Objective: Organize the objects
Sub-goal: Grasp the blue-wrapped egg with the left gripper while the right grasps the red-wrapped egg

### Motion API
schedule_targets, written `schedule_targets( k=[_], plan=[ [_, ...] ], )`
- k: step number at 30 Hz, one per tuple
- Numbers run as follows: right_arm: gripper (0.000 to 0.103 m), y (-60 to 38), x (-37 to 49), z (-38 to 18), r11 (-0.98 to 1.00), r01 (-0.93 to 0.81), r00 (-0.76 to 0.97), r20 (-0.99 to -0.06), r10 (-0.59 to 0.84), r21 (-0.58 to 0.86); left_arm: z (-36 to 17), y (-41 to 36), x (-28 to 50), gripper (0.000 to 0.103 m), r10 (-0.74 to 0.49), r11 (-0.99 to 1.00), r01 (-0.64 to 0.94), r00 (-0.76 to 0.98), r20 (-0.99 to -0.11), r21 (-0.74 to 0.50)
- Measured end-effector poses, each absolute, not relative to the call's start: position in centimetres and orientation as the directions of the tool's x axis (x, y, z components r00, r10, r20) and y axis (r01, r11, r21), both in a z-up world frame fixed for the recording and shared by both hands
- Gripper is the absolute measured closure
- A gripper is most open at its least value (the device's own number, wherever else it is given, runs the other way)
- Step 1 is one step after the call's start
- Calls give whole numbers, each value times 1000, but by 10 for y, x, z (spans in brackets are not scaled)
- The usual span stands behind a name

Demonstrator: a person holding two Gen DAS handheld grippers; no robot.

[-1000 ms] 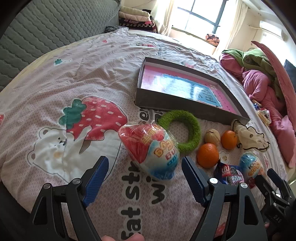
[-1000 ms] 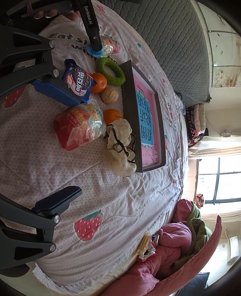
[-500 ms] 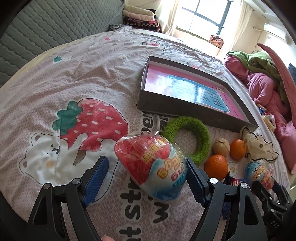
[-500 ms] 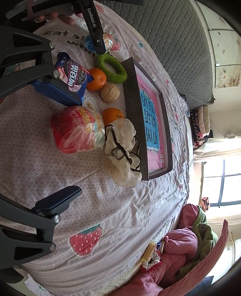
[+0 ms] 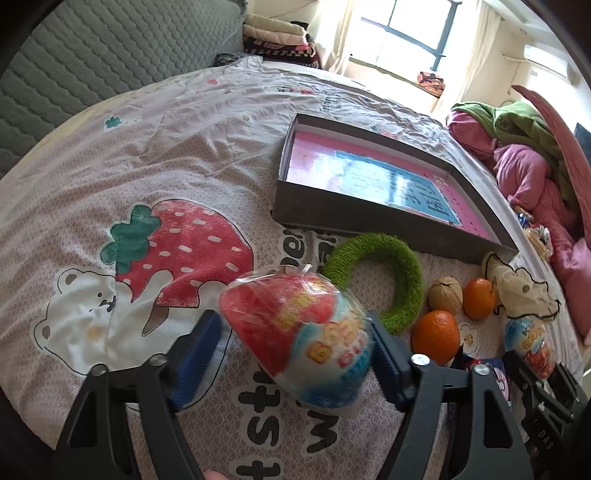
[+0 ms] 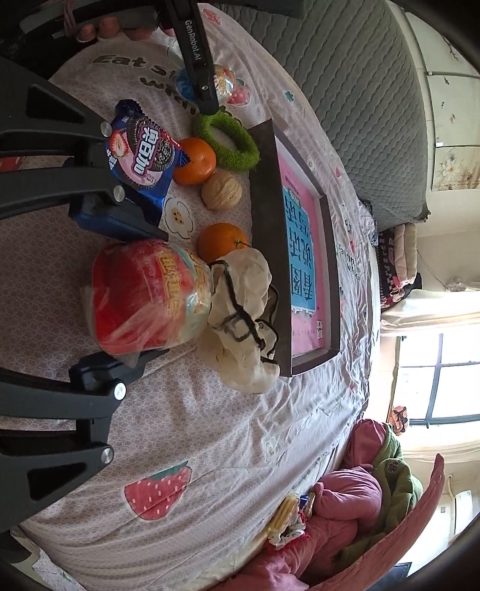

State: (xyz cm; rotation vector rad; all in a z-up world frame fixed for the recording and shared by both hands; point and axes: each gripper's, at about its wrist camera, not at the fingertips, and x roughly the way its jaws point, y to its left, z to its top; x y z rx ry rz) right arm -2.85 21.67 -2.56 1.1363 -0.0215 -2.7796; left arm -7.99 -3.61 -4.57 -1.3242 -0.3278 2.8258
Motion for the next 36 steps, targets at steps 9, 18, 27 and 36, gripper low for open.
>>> schedule_targets(
  k=[9,18,27,36],
  plan=[
    [52,217,-18,-15,-988,137,-723,-674,-152,76,-40,-33,-66,43,111,-981,48,-655,-747,-187],
    [52,213,-14,2,-985,156,-748,-641,-169,77,-11,-28,-48,43,118,-986,-3,-715,-689,-166],
    [52,216,-14,30,-982,171,-776,-602,-187,84,10,-21,-45,43,125,-988,-30,-743,-657,-154],
    [52,229,-22,68,-983,161,-823,-539,-180,83,42,-22,-52,43,118,-990,-43,-782,-612,-137]
  ],
)
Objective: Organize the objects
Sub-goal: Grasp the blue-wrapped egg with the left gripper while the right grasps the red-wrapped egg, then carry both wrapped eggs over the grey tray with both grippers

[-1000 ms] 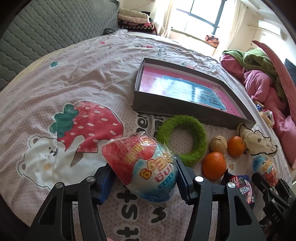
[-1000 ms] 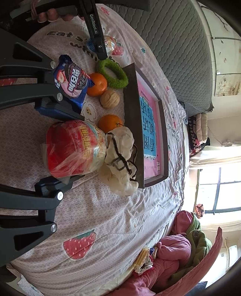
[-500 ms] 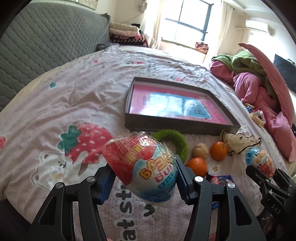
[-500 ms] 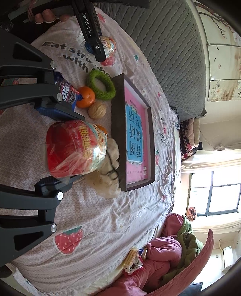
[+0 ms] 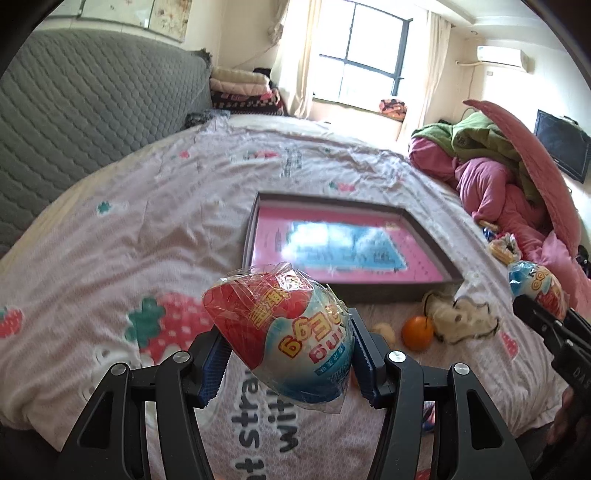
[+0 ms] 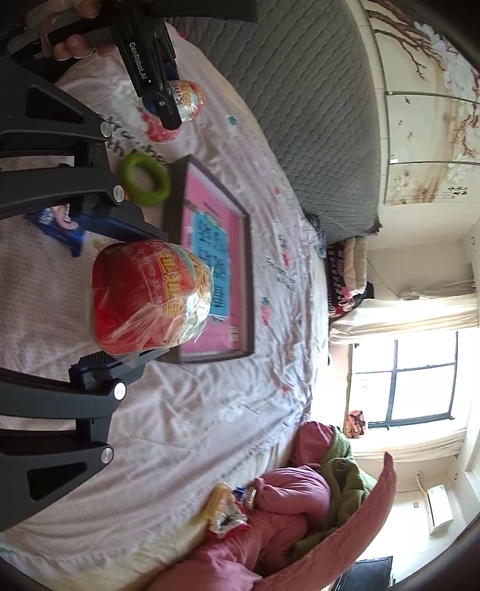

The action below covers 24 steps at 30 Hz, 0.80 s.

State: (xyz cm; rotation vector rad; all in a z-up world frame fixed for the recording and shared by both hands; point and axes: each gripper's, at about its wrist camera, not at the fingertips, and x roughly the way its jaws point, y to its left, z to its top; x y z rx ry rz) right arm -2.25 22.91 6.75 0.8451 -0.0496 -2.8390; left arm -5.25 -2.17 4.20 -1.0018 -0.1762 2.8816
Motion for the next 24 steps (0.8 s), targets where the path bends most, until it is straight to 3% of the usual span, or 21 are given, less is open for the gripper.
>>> schedule_targets(
  k=[12,24],
  plan=[
    [52,225,-59,95,-982,179,-850,-493,-184,58,80,-17,-85,43,137,-989,-81,-812,-567,-122],
    [52,220,-112,74,-981,195,-827,-536,-171,12,66,-10,-142,43,141,-989,-83,-795,-589,-124]
  ],
)
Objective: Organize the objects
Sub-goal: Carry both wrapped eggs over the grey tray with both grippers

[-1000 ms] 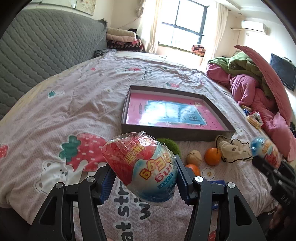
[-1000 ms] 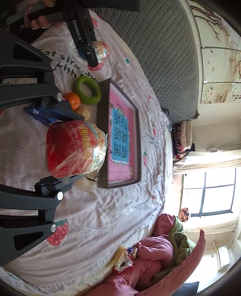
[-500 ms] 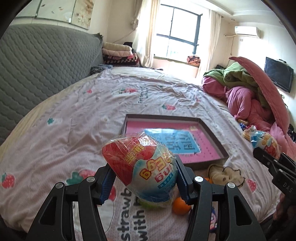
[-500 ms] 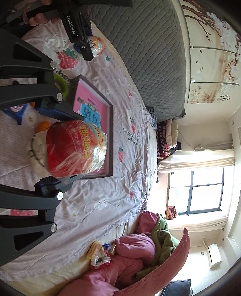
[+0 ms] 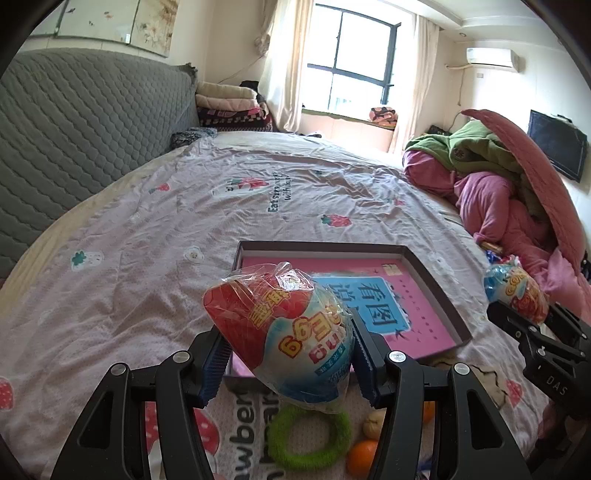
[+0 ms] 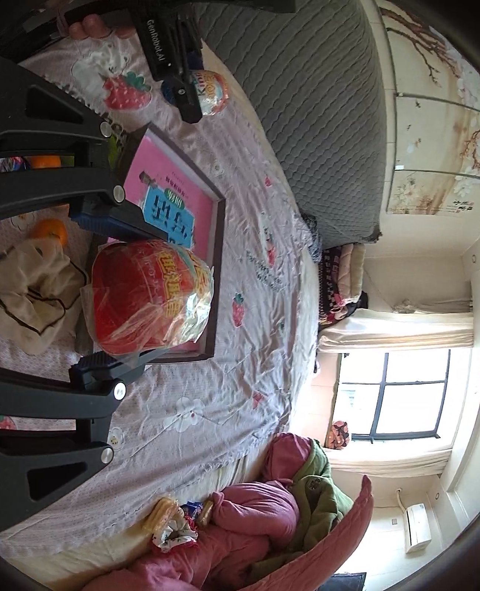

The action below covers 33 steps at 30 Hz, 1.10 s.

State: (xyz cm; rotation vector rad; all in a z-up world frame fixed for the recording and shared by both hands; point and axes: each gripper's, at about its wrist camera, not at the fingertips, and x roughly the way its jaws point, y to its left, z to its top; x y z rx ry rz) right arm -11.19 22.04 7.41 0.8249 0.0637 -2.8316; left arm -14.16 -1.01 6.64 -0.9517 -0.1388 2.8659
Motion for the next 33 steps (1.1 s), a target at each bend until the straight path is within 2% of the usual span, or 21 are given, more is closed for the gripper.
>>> schedule_targets(
  k=[10,33],
  plan=[
    [52,224,-143,61,-979,205,-808,-564,-171,3,44,1,-181,43,157,-987,-112,-767,-622,-111],
    [52,242,-223,-7,-976,212,-653,-734,-186,58,-23,3,-261,43,150,-989,-108,-643,-751,-106]
  ],
)
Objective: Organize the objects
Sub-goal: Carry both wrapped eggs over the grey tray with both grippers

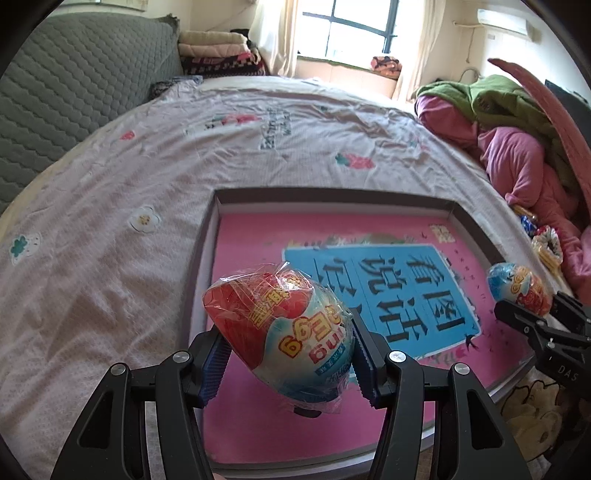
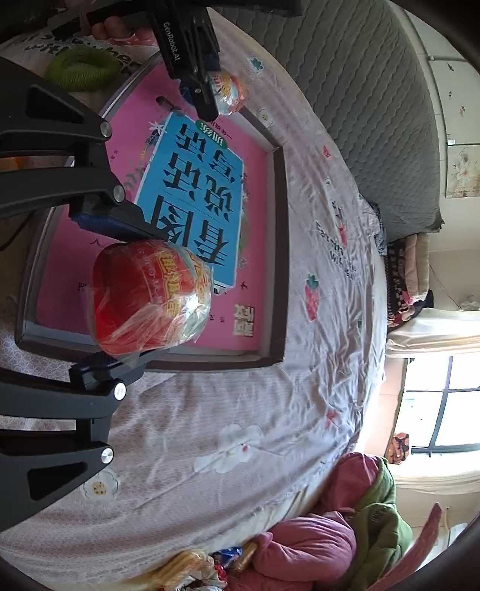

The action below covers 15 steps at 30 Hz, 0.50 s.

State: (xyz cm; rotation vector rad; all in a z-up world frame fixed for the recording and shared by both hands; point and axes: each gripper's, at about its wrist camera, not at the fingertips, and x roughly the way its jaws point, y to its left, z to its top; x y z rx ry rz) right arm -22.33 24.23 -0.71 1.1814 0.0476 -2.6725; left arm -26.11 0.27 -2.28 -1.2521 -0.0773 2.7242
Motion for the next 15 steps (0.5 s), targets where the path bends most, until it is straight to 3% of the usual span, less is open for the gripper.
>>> schedule_targets(
  k=[15],
  plan=[
    [52,234,-225,-16,-972,235,-644,-745,-171,20,-33,5,-261,42,134,-991,-99,-627,-767,-92]
  ],
)
